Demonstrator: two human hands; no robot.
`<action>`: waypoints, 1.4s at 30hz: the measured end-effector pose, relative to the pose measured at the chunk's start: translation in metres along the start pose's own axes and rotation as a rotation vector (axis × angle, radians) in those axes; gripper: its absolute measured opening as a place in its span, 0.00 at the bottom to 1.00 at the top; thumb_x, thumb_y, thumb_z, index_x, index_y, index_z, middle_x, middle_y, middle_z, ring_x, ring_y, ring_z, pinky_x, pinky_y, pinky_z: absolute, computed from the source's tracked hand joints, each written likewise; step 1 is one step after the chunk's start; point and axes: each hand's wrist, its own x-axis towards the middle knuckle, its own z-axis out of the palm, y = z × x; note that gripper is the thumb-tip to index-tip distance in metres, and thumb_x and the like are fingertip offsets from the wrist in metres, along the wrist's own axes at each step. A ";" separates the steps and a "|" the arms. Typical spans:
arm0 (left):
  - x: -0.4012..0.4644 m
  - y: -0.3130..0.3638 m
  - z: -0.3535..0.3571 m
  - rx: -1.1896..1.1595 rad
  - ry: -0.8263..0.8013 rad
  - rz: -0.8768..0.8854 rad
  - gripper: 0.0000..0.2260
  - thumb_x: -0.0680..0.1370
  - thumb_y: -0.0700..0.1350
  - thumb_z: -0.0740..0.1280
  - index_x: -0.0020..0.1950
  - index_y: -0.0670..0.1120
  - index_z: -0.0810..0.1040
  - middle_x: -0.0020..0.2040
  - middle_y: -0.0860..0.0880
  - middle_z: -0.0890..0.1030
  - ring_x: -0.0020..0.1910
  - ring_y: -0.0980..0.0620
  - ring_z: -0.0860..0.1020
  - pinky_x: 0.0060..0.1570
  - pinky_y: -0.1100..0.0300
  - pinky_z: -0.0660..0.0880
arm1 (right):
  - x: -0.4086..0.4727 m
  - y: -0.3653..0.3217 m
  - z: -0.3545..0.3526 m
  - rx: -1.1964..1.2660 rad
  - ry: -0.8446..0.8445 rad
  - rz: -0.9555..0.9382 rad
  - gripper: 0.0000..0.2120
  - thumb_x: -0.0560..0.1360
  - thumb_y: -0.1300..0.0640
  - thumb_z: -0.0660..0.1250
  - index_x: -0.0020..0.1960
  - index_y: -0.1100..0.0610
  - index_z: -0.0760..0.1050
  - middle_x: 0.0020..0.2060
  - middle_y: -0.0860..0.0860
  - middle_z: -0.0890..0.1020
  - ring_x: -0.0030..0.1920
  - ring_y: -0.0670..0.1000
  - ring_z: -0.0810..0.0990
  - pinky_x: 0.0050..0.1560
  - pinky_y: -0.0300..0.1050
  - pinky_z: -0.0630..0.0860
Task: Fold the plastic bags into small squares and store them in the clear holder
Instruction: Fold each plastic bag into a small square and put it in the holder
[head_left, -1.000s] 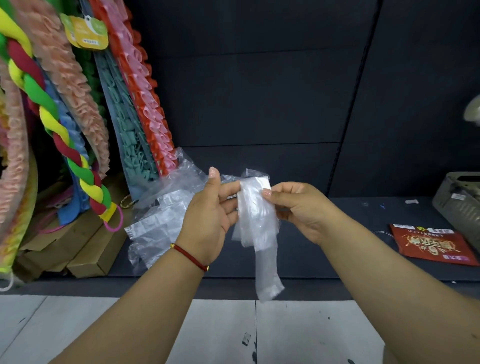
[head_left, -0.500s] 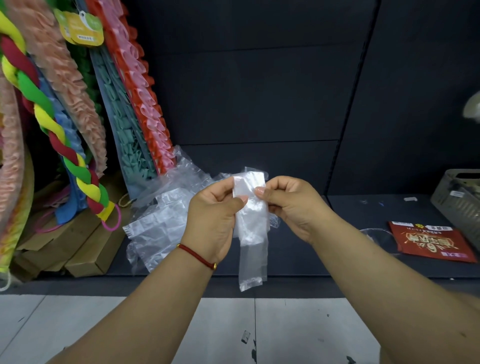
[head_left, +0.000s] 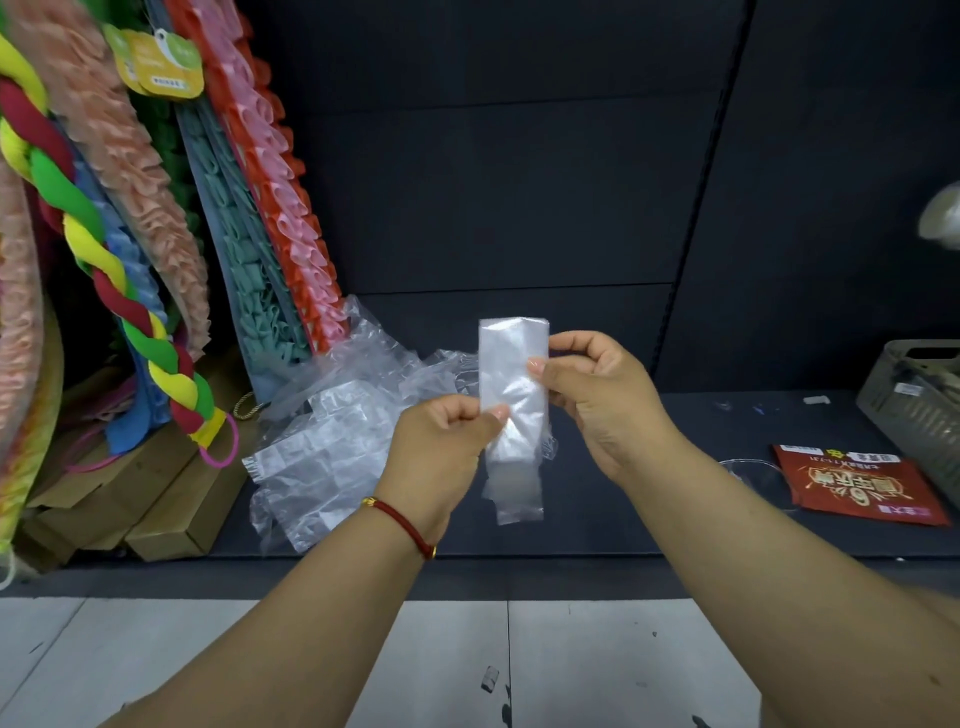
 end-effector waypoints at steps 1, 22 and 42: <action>0.000 0.002 -0.002 0.002 0.040 0.012 0.09 0.77 0.40 0.70 0.37 0.41 0.80 0.29 0.52 0.78 0.28 0.59 0.73 0.32 0.70 0.71 | 0.000 -0.001 0.000 -0.045 -0.002 0.028 0.11 0.74 0.59 0.73 0.53 0.59 0.76 0.41 0.55 0.85 0.41 0.52 0.83 0.45 0.45 0.79; -0.007 0.016 -0.009 -0.118 0.007 -0.024 0.06 0.76 0.39 0.70 0.43 0.37 0.82 0.23 0.57 0.75 0.19 0.62 0.70 0.23 0.74 0.65 | -0.019 0.003 0.006 0.038 -0.263 0.321 0.29 0.69 0.40 0.66 0.56 0.65 0.80 0.51 0.63 0.84 0.49 0.58 0.83 0.52 0.53 0.82; -0.002 0.005 -0.011 0.016 -0.036 -0.145 0.15 0.73 0.45 0.74 0.56 0.40 0.79 0.35 0.54 0.78 0.28 0.61 0.72 0.29 0.68 0.67 | -0.015 0.003 0.000 -0.102 -0.231 -0.010 0.25 0.74 0.71 0.69 0.67 0.54 0.73 0.48 0.58 0.85 0.49 0.57 0.85 0.48 0.49 0.81</action>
